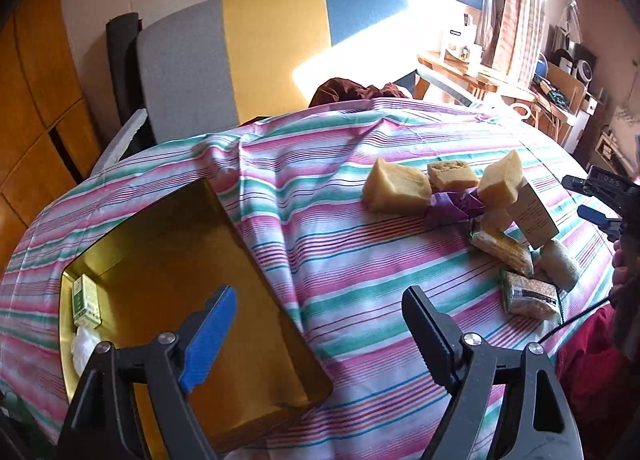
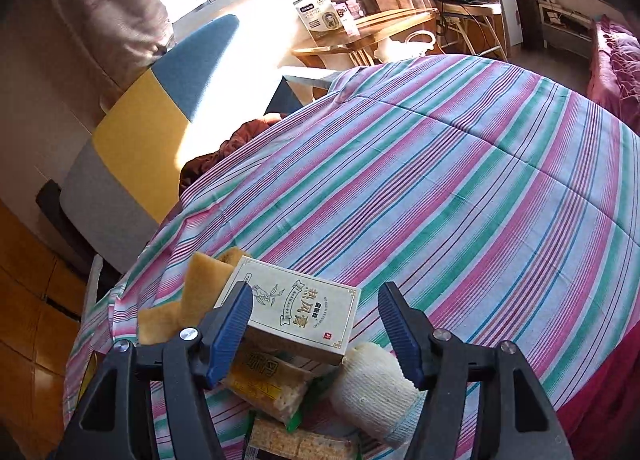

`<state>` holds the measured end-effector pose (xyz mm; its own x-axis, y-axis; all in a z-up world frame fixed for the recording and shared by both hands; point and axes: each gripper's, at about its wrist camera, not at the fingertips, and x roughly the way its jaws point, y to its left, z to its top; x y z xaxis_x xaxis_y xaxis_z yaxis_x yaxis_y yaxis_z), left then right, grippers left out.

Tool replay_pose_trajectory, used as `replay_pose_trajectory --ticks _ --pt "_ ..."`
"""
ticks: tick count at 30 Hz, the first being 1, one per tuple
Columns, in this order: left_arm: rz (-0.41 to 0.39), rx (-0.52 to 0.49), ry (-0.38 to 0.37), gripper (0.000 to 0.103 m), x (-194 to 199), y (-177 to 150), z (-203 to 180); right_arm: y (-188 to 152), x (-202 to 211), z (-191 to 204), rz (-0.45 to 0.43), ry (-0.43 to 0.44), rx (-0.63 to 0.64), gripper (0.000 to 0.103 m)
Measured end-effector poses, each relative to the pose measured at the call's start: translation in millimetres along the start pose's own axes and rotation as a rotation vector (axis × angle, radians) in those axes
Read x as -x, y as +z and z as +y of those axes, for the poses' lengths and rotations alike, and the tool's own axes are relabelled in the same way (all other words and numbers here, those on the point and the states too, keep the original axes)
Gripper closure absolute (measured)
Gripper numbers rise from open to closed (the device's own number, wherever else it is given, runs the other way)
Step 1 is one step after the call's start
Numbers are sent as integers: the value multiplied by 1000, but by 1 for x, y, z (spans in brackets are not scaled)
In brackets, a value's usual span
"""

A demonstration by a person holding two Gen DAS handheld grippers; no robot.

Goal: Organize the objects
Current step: 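Grasp a yellow sponge with the left tool while right tool reaches the items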

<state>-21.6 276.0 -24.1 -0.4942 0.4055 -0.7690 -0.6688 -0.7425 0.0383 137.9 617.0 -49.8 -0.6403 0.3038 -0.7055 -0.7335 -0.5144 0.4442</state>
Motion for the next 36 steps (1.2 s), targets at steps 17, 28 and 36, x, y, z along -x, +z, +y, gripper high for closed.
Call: replay_pose_trajectory --ticks 17,28,36 --pt "116 -65 38 0 -138 105 -81 2 1 -4 39 124 -67 31" --pt "170 -42 -30 31 -188 107 -87 8 1 -20 10 106 -134 30" --pt "111 10 -96 34 -135 76 -58 4 -7 -7 43 82 -61 30"
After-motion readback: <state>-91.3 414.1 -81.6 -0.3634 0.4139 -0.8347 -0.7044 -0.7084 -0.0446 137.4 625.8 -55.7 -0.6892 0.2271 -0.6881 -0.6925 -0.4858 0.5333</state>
